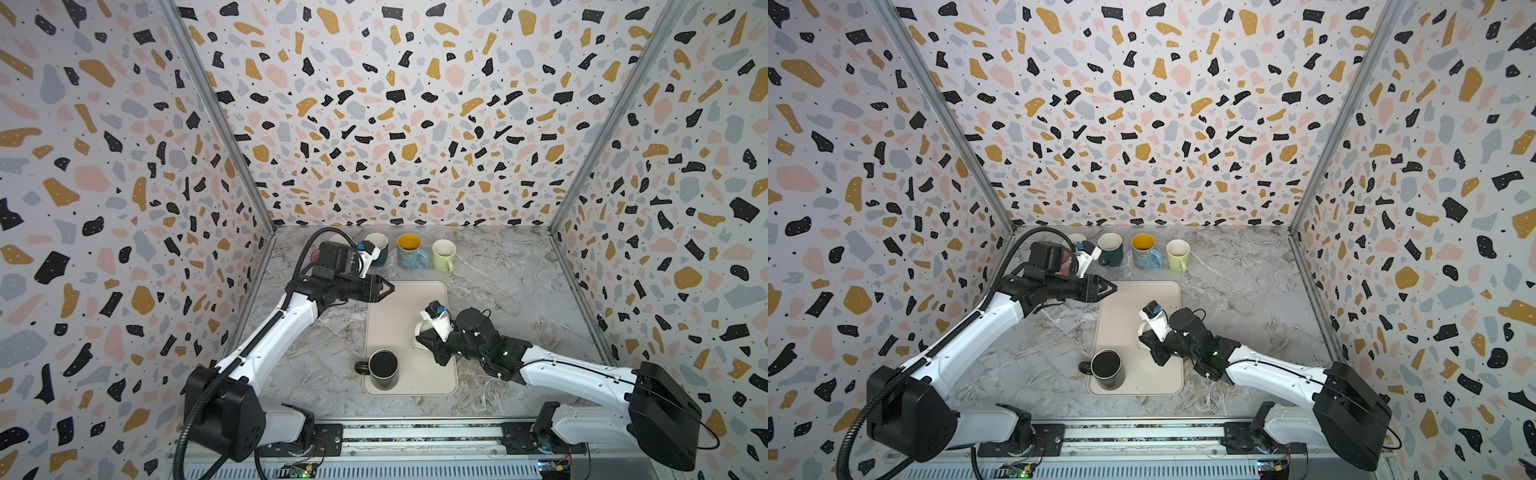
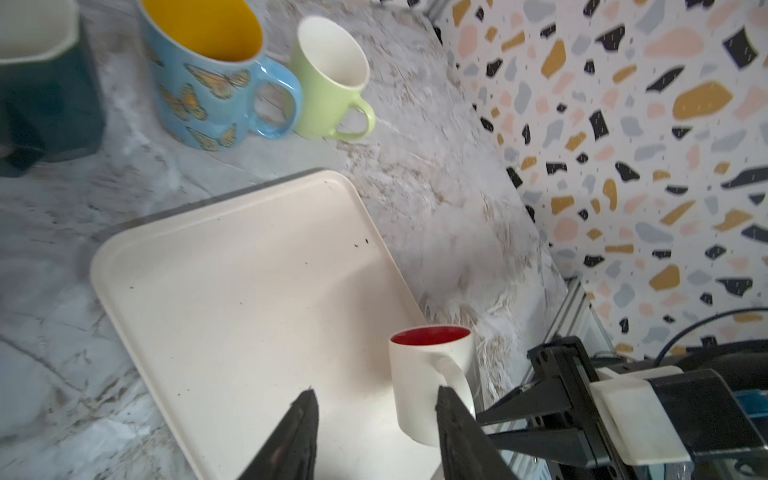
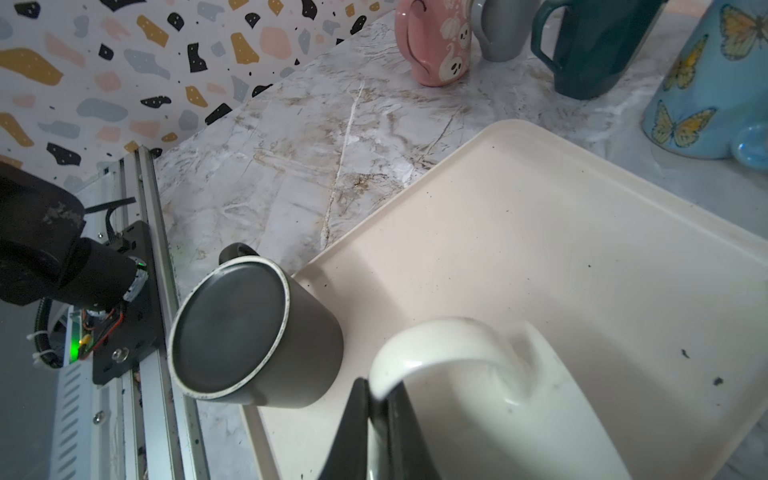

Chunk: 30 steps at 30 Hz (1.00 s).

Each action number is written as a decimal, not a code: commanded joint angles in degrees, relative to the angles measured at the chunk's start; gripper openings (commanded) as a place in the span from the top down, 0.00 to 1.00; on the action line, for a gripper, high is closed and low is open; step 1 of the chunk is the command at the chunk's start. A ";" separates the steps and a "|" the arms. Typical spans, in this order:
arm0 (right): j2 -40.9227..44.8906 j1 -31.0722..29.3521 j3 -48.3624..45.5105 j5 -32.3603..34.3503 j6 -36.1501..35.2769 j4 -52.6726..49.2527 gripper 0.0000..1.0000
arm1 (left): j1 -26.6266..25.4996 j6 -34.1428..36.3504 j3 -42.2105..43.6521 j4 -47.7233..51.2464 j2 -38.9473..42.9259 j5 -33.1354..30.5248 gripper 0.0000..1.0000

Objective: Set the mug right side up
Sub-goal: 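Lift and rotate the white mug upright with the right gripper while the left approaches, then grasp the white mug's handle with the left gripper while the right holds it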

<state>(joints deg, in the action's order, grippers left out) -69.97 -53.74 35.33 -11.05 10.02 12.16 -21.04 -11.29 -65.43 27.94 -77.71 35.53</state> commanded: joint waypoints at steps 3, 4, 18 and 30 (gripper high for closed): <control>2.83 -1.41 4.12 2.30 -7.86 2.05 1.00 | -3.62 6.48 -3.54 9.45 -2.82 -0.46 0.54; 2.85 -1.59 4.20 2.72 -8.53 1.99 1.00 | -4.32 6.79 -3.92 10.13 -3.11 -0.94 0.54; 0.46 -3.19 5.41 4.19 -12.34 2.69 1.00 | -9.11 7.42 -5.67 12.17 -7.06 -1.16 0.53; 0.20 -4.47 5.45 5.23 -14.02 3.00 1.00 | -10.86 7.51 -6.82 12.61 -9.28 -0.26 0.53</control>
<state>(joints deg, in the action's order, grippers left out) -70.48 -57.80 36.95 -6.74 -2.13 11.14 -31.29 -4.99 -70.46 39.44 -87.11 34.46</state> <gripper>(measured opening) 0.101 0.473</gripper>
